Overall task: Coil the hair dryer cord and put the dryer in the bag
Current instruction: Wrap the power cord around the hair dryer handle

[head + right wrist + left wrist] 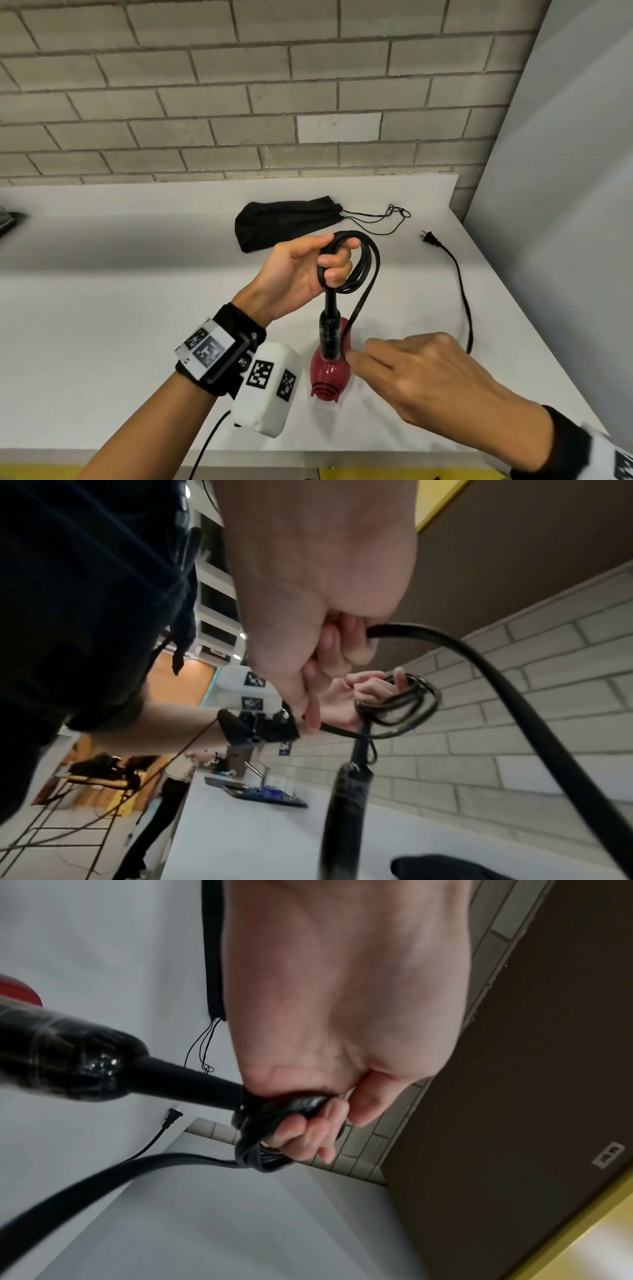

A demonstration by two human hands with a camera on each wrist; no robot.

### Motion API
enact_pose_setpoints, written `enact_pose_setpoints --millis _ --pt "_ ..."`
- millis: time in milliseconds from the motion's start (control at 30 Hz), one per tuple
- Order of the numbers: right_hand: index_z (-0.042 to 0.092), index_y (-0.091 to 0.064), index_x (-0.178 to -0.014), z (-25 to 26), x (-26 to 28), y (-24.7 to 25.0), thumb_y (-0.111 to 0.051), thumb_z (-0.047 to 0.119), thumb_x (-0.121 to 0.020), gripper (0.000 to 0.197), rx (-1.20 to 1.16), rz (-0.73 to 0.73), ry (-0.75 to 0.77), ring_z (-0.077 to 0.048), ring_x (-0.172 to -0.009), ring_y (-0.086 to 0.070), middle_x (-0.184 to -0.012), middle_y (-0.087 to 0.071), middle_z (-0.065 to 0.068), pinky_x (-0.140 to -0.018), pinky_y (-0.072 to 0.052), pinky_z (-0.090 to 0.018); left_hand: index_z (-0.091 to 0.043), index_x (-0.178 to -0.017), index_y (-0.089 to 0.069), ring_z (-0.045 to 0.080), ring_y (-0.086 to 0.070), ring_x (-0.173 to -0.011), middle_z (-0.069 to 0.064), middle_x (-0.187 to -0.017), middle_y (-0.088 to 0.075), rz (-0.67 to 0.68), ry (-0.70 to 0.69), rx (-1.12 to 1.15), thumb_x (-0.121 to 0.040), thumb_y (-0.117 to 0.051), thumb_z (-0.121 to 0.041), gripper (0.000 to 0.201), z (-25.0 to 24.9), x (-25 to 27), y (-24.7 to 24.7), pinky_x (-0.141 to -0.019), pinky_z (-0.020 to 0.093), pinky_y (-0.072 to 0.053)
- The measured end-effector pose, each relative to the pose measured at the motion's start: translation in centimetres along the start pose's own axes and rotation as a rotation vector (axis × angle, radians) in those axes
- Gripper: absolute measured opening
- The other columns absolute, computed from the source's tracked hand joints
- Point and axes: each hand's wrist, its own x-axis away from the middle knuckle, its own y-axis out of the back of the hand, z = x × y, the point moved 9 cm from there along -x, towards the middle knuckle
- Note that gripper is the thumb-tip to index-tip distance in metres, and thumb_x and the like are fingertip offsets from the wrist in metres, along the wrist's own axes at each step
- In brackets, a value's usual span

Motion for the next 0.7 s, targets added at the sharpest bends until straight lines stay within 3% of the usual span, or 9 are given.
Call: enact_pose_setpoints --millis 167,300,367,467,500,567,633,700 --pt "0.021 -0.067 -0.084 1.0 -3.0 2.4 -0.069 0.010 -0.069 0.020 0.019 -0.062 0.131 -0.012 -0.048 -0.048 -0.067 -0.056 0.009 -0.037 -0.030 -0.025 0.002 -0.106 -0.056 0.015 -0.037 -0.058 0.000 -0.063 -0.032 0.060 0.077 -0.019 -0.088 -0.032 -0.057 0.066 0.8 -0.1 -1.7 -0.058 0.023 -0.036" --pt "0.020 -0.068 -0.079 -0.6 -5.1 3.7 -0.068 0.010 -0.074 0.011 -0.016 -0.165 0.148 -0.015 -0.046 -0.050 -0.063 -0.055 0.007 -0.039 -0.020 -0.023 0.002 -0.108 -0.056 0.014 -0.036 -0.060 0.000 -0.066 -0.034 0.084 0.119 -0.058 -0.077 -0.022 -0.078 0.092 1.2 0.2 -2.5 -0.061 0.025 -0.033" --pt "0.022 -0.068 -0.082 -1.8 -5.9 4.3 -0.068 0.014 -0.078 0.008 -0.050 -0.199 0.122 -0.016 -0.048 -0.053 -0.066 -0.060 0.008 -0.042 -0.018 -0.023 0.000 -0.109 -0.057 0.013 -0.041 -0.059 -0.002 -0.064 -0.046 0.108 0.141 -0.123 -0.073 -0.014 -0.082 0.099 1.4 0.5 -2.8 -0.057 0.021 -0.036" --pt "0.024 -0.070 -0.089 -4.4 -6.4 5.3 -0.060 0.024 -0.087 0.011 -0.119 -0.231 0.028 -0.017 -0.045 -0.051 -0.067 -0.062 0.008 -0.037 -0.022 -0.021 0.005 -0.088 -0.061 0.019 -0.047 -0.060 0.003 -0.057 -0.050 0.161 0.139 -0.161 -0.068 -0.013 -0.083 0.102 1.5 0.8 -3.6 -0.065 0.025 -0.043" --pt "0.025 -0.071 -0.091 -5.4 -6.4 5.5 -0.055 0.029 -0.089 0.017 -0.136 -0.233 -0.008 -0.017 -0.043 -0.050 -0.066 -0.061 0.007 -0.036 -0.023 -0.021 0.008 -0.078 -0.056 0.021 -0.043 -0.061 0.006 -0.056 -0.045 0.170 0.132 -0.167 -0.068 -0.014 -0.084 0.102 1.6 0.8 -3.8 -0.067 0.028 -0.040" --pt "0.026 -0.071 -0.092 -7.0 -6.3 5.5 -0.048 0.036 -0.093 0.025 -0.172 -0.226 -0.078 -0.019 -0.047 -0.055 -0.068 -0.063 0.008 -0.035 -0.029 -0.023 0.006 -0.071 -0.046 0.021 -0.037 -0.058 0.006 -0.056 -0.040 0.186 0.125 -0.211 -0.072 -0.013 -0.079 0.091 1.7 0.8 -3.9 -0.064 0.030 -0.034" --pt "0.026 -0.070 -0.090 -8.5 -5.9 5.4 -0.050 0.040 -0.092 0.024 -0.227 -0.242 -0.147 -0.017 -0.054 -0.060 -0.073 -0.067 0.010 -0.038 -0.040 -0.028 -0.002 -0.070 -0.051 0.020 -0.036 -0.055 0.004 -0.055 -0.038 0.202 0.108 -0.276 -0.084 -0.012 -0.067 0.077 1.8 0.8 -4.1 -0.062 0.028 -0.034" --pt "0.026 -0.068 -0.086 -9.8 -5.4 5.1 -0.052 0.041 -0.090 0.022 -0.271 -0.273 -0.228 -0.013 -0.056 -0.058 -0.074 -0.069 0.011 -0.044 -0.044 -0.031 -0.005 -0.086 -0.062 0.016 -0.037 -0.053 0.000 -0.055 -0.036 0.196 0.080 -0.284 -0.094 -0.015 -0.052 0.066 1.7 0.8 -4.0 -0.059 0.026 -0.033"
